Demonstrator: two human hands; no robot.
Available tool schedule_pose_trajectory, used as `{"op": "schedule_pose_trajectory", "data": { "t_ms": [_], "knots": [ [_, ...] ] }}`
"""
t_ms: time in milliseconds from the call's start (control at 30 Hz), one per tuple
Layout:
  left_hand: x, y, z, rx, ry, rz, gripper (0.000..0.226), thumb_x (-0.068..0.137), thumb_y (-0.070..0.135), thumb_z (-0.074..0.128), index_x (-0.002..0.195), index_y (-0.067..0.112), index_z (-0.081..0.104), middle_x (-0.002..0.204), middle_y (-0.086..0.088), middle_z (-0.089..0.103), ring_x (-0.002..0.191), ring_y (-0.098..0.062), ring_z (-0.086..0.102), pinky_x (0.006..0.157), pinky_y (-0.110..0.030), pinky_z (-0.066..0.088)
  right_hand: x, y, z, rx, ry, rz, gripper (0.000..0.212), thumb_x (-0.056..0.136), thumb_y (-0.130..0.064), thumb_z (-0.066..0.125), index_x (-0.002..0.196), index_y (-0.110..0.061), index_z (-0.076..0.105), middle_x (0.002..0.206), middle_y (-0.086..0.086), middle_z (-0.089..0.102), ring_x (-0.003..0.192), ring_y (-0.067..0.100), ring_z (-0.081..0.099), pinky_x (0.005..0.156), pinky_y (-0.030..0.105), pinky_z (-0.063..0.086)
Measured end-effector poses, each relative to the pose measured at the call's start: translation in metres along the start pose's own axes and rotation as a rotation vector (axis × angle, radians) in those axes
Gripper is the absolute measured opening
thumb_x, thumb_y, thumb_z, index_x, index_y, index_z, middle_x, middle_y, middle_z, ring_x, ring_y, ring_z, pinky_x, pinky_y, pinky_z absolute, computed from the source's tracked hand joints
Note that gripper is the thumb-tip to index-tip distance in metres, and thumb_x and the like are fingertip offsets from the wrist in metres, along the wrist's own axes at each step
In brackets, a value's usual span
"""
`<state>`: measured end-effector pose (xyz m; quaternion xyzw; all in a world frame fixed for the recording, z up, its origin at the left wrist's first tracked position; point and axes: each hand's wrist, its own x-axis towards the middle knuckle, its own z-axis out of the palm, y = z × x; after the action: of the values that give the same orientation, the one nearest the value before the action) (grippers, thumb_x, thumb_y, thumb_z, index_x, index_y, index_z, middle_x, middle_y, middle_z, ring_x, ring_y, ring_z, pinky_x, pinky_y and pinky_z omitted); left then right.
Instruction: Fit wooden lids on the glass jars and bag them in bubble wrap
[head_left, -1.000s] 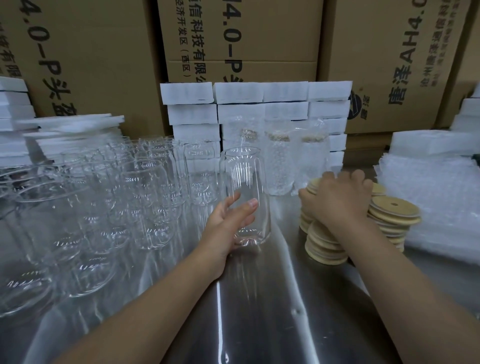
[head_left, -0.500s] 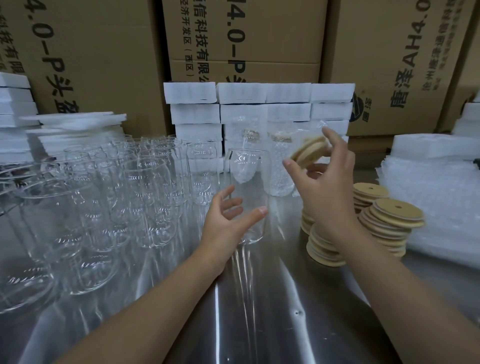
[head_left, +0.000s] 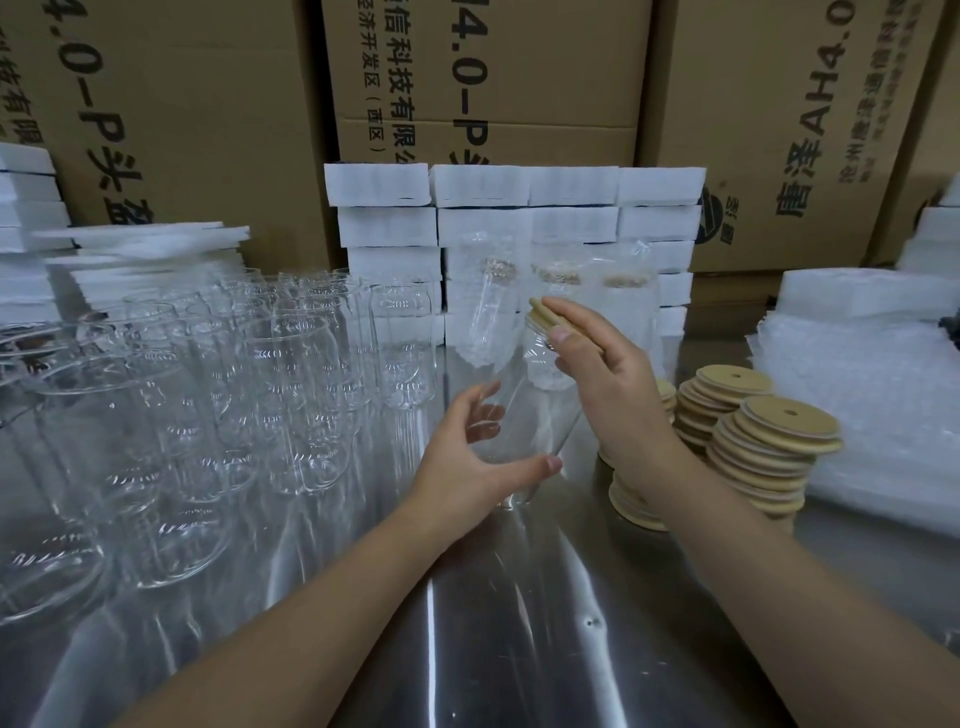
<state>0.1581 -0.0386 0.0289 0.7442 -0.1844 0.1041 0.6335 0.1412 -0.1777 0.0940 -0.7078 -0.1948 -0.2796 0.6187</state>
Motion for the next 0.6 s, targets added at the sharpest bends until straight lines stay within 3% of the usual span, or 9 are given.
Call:
{"op": "schedule_pose_trajectory", "data": {
  "t_ms": [200,433,533,600],
  "knots": [
    [0.001,0.0,-0.002,-0.009,-0.021,-0.027,0.087,0.035,0.057,0.083,0.114,0.053,0.047,0.116,0.019,0.059,0.105,0.01,0.055,0.081,-0.013,0.047,0.001,0.0,0.0,-0.008,0.04,0.024,0.022,0.078,-0.039,0.056,0.097,-0.046,0.066,0.118,-0.006,0.065,0.108,0.002,0.059,0.095,0.027,0.047],
    [0.0,0.001,-0.004,-0.018,-0.043,-0.04,0.092,0.037,0.055,0.083,0.121,0.05,0.047,0.119,0.018,0.058,0.111,0.003,0.056,0.089,-0.02,0.048,-0.002,0.005,0.0,-0.03,0.03,-0.043,0.026,0.09,-0.021,0.062,0.096,-0.046,0.065,0.118,-0.004,0.061,0.103,-0.004,0.059,0.088,0.013,0.047],
    [-0.001,0.003,-0.004,-0.02,-0.048,-0.042,0.09,0.038,0.054,0.083,0.12,0.049,0.046,0.119,0.018,0.057,0.109,0.004,0.056,0.085,-0.017,0.047,-0.002,0.0,0.0,-0.082,0.036,-0.06,0.01,0.086,-0.039,0.062,0.094,-0.045,0.066,0.115,-0.008,0.06,0.104,-0.004,0.057,0.09,0.014,0.046],
    [-0.001,0.003,-0.004,-0.021,-0.043,-0.044,0.088,0.041,0.048,0.085,0.12,0.048,0.047,0.119,0.016,0.057,0.109,0.003,0.056,0.085,-0.017,0.047,0.0,-0.005,0.0,-0.098,0.036,-0.035,0.023,0.078,-0.056,0.052,0.09,-0.044,0.067,0.114,-0.01,0.059,0.106,-0.004,0.055,0.092,0.018,0.044]
  ]
}}
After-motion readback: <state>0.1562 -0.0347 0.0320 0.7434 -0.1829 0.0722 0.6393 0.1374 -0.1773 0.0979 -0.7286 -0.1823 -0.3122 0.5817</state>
